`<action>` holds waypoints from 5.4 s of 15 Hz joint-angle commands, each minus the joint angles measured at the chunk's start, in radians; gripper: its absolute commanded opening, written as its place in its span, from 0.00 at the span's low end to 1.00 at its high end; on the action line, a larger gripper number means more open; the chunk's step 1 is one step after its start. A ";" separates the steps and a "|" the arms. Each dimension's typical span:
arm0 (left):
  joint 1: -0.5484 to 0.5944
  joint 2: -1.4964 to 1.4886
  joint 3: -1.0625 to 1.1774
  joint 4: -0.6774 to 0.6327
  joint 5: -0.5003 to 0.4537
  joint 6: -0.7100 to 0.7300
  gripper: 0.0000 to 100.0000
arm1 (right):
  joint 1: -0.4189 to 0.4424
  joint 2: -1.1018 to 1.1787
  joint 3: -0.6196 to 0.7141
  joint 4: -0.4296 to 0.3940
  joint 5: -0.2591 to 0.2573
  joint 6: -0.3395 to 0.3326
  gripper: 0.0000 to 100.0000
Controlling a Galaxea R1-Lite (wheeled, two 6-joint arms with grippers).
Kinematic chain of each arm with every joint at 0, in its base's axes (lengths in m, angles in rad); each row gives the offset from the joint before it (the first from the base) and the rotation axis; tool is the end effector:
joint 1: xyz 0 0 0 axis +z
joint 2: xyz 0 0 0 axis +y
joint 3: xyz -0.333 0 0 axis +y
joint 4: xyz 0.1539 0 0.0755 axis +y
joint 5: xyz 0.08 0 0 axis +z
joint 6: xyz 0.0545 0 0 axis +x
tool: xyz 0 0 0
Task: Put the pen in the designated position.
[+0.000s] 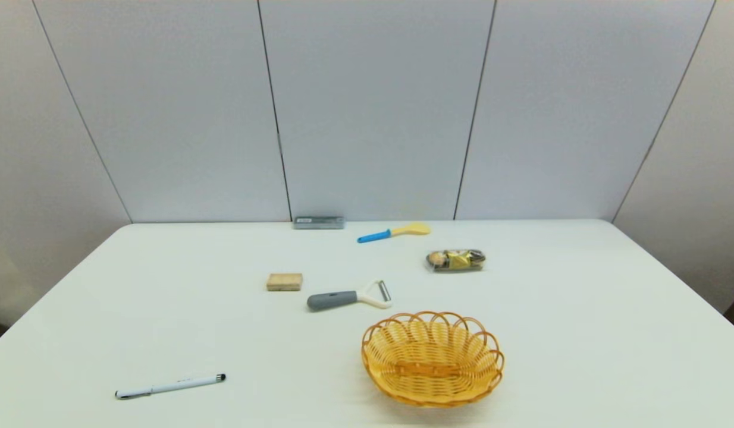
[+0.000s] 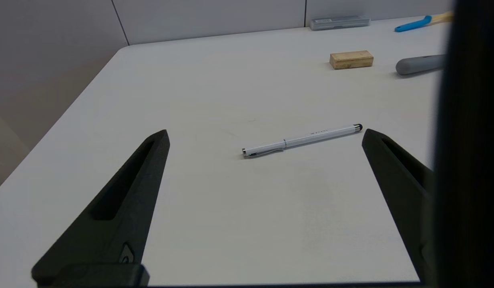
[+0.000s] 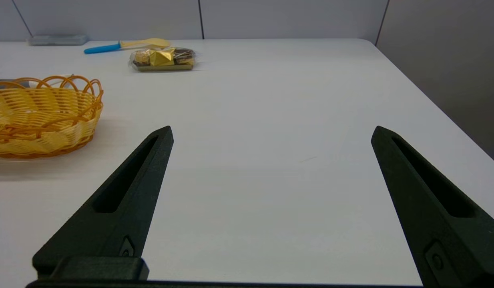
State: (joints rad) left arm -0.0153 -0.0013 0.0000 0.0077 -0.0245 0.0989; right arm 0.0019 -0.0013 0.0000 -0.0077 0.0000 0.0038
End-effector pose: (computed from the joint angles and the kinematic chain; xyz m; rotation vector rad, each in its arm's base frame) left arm -0.0447 -0.0007 0.0744 0.0989 0.0044 -0.0401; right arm -0.0447 -0.0001 0.0765 0.0038 -0.0090 0.0019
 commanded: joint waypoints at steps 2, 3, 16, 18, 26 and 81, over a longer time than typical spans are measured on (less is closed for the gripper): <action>0.000 0.001 0.000 0.000 0.000 -0.001 1.00 | 0.001 0.001 0.002 0.000 0.000 0.001 1.00; 0.000 0.001 0.002 0.000 0.000 0.001 1.00 | 0.000 0.001 0.002 0.000 0.000 0.001 1.00; 0.000 0.001 0.000 0.000 0.000 -0.008 1.00 | 0.001 0.001 0.002 0.000 0.000 -0.001 1.00; 0.003 0.006 -0.003 0.006 -0.002 -0.007 1.00 | 0.000 0.001 0.002 0.000 0.000 -0.001 1.00; 0.002 0.333 -0.161 0.011 -0.025 0.128 1.00 | 0.001 0.001 0.002 0.000 0.000 0.001 1.00; 0.245 1.675 -0.514 0.164 -0.741 1.105 1.00 | 0.001 0.001 0.002 0.000 0.000 0.001 1.00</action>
State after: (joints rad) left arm 0.2302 1.6655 -0.5147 0.1653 -0.7662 1.1987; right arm 0.0013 -0.0013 0.0000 -0.0077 0.0000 0.0038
